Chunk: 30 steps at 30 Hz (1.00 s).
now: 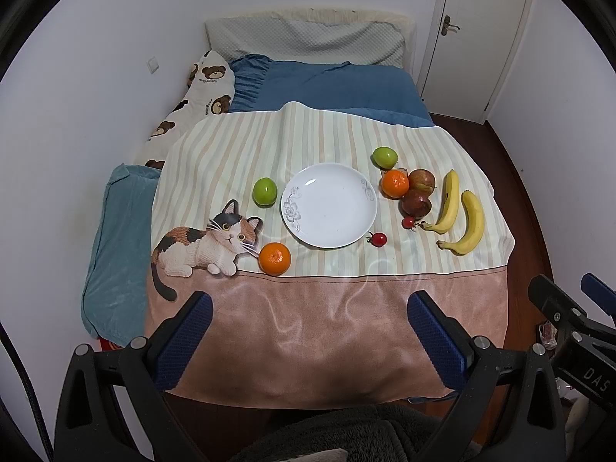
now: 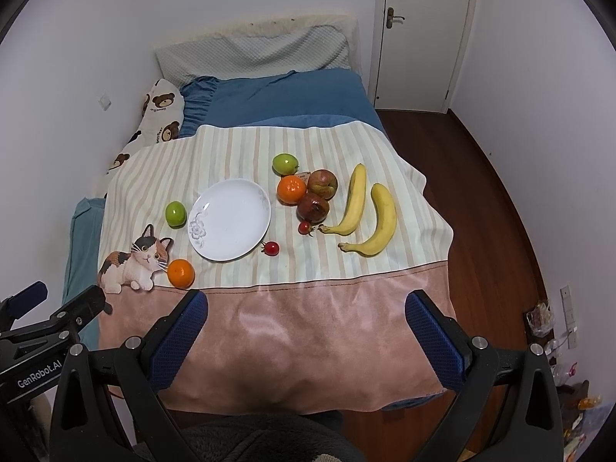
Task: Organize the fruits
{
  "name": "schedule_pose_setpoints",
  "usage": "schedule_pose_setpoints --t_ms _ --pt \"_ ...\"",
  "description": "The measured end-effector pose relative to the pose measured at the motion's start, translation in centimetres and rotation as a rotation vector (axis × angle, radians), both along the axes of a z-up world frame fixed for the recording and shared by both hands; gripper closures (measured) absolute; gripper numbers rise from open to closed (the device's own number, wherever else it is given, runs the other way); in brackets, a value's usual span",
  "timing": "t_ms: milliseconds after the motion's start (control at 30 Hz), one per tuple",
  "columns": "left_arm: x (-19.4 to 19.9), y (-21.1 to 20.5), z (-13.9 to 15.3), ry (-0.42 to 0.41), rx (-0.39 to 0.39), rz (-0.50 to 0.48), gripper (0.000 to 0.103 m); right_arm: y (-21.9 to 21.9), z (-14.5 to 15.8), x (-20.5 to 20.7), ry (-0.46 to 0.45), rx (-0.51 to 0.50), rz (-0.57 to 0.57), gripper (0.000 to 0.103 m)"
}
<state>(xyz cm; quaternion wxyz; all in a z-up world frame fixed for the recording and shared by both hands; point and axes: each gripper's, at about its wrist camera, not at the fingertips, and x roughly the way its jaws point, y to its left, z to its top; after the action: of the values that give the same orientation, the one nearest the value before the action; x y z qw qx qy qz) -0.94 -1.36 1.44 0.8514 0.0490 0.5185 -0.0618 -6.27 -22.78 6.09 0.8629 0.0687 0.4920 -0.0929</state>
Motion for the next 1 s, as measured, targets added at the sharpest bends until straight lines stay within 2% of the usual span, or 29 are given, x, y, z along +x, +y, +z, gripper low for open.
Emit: schedule_pose_setpoints --t_ms 1000 --pt "-0.2 0.2 0.1 -0.005 -0.006 0.0 0.0 0.9 1.1 -1.3 -0.028 -0.001 0.01 0.0"
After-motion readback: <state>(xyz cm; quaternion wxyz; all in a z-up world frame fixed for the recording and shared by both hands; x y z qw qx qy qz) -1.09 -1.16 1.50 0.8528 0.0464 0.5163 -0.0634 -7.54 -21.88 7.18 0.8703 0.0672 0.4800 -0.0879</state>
